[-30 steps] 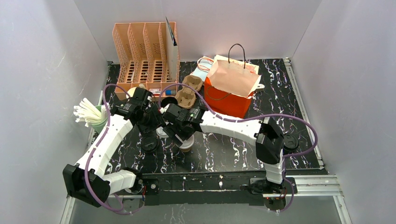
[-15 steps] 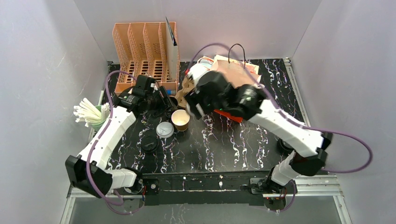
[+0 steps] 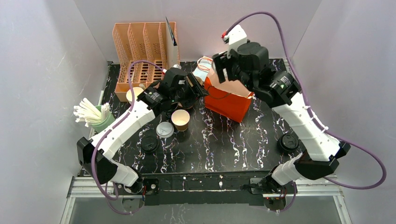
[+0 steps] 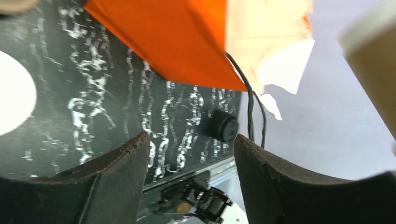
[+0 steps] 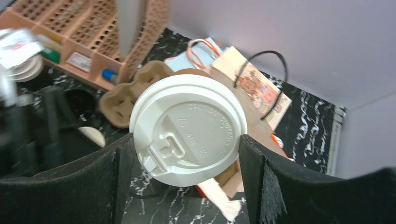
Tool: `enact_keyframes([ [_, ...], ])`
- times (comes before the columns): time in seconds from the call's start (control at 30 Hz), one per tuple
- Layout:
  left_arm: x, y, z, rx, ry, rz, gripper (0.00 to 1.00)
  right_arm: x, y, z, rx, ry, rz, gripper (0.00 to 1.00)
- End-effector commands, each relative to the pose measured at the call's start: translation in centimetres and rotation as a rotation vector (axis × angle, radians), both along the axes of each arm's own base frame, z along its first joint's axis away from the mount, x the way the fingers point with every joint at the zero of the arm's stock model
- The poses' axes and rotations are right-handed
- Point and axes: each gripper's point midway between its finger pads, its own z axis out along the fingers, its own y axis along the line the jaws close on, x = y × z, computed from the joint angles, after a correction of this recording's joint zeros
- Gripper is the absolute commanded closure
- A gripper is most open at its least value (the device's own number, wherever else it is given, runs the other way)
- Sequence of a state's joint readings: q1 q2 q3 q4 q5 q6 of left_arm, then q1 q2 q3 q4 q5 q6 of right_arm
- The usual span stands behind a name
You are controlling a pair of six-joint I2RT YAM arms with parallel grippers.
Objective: Pack the takeout coffee
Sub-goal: Pick up the coffee cup from the center of the board, then place the coffee cup on the cup tray.
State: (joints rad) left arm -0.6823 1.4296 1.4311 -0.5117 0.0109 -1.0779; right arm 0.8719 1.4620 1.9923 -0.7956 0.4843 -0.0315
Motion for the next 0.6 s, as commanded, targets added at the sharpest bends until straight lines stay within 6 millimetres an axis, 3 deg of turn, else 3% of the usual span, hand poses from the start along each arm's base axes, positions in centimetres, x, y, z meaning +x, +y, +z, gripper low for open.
enact_keyframes([
  [0.0, -0.1, -0.7, 5.8, -0.168, -0.078, 0.142, 0.34, 3.1, -1.9, 0.1, 0.052, -0.004, -0.068, 0.57],
  [0.23, -0.9, -3.1, 5.4, -0.262, -0.034, 0.192, 0.26, 6.0, -3.0, -3.8, 0.088, 0.128, -0.11, 0.58],
  [0.47, -0.8, -2.3, 6.4, -0.332, -0.064, 0.279, 0.26, 6.4, -3.2, -6.7, 0.081, 0.222, -0.105, 0.6],
  [0.57, -0.7, -2.9, 4.7, -0.337, -0.021, 0.285, 0.32, 6.5, -3.1, -8.0, 0.073, 0.261, -0.106, 0.61],
])
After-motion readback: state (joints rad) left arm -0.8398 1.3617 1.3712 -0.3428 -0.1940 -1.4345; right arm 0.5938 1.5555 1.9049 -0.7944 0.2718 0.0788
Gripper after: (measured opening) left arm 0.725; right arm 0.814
